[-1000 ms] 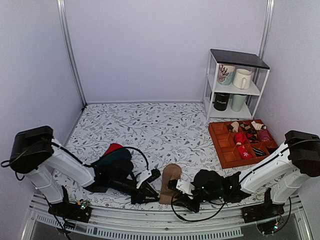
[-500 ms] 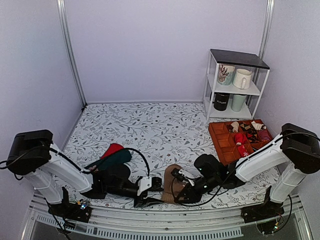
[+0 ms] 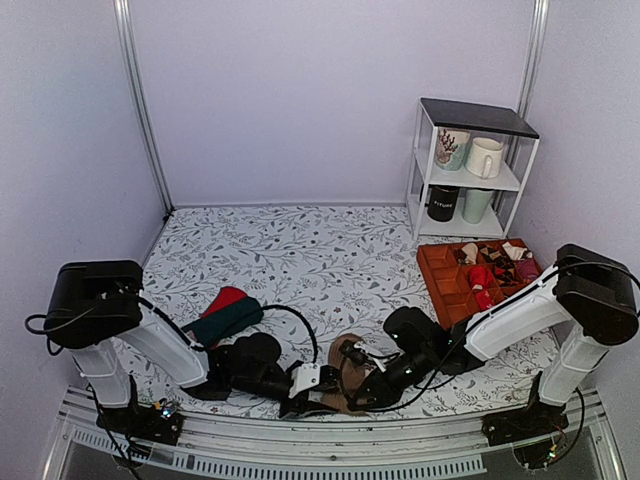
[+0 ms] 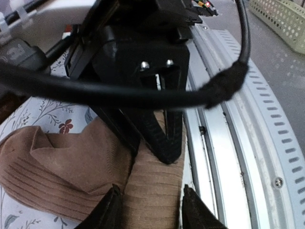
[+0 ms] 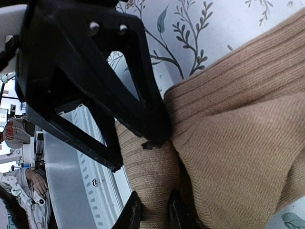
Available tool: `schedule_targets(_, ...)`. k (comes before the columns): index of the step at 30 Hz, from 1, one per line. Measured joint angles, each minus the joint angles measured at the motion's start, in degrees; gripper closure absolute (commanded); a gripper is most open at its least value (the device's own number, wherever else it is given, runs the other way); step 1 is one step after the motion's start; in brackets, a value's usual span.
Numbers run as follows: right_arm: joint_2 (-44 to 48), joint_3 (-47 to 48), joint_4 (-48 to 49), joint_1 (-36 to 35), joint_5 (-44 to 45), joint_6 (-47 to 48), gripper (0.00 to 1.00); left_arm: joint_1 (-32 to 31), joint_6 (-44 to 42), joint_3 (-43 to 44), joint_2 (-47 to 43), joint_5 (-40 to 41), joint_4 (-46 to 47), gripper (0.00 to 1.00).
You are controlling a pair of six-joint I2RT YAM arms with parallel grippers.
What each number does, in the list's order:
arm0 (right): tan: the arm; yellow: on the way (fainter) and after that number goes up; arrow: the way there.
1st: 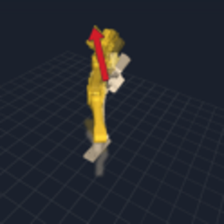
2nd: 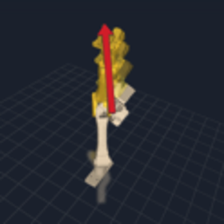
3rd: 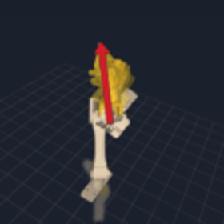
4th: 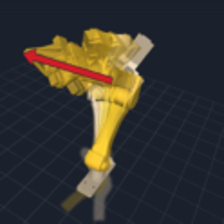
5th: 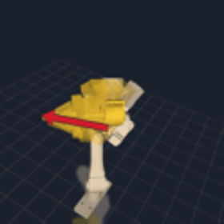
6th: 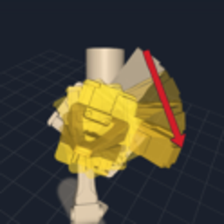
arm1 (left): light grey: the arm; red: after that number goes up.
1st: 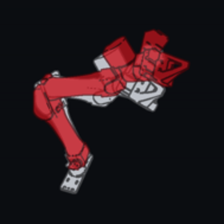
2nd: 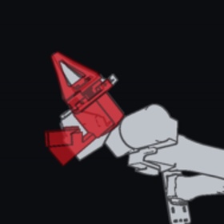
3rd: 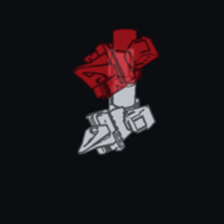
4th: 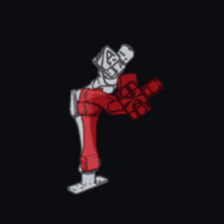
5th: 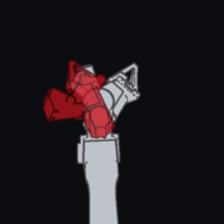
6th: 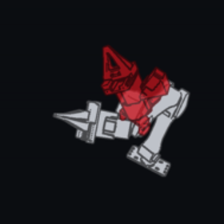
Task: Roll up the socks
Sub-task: Roll a pair of socks at the center of the board.
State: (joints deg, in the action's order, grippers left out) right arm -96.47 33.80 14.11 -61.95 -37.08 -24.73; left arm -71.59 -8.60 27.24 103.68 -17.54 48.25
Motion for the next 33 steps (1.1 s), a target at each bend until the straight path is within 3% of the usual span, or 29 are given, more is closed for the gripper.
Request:
schedule_targets(6,-0.5,0.2,-0.4,0.8,-1.2,-0.2,0.82,-0.6,0.6,-0.2,1.4,-0.4,0.8,0.59)
schedule_targets(11,-1.0,0.4,-0.7,1.0,-2.3,-0.2,0.82,-1.2,1.5,-0.8,1.8,-0.3,2.2,0.86)
schedule_targets(15,-1.1,0.4,-1.2,1.3,-2.9,-0.4,0.81,-1.2,2.3,-0.3,2.8,-1.3,3.0,0.99)
schedule_targets(17,-1.1,0.4,-1.8,1.4,-3.5,-0.8,0.81,-1.2,2.8,0.2,3.2,-1.7,3.1,1.0)
schedule_targets(25,0.6,0.7,-3.7,1.6,-3.4,-0.8,0.51,-0.6,7.3,2.6,3.7,-3.9,-0.4,1.0)
schedule_targets(33,22.7,-4.8,-4.3,0.3,9.9,10.7,0.38,3.9,16.5,7.0,4.9,-11.9,-8.4,1.0)
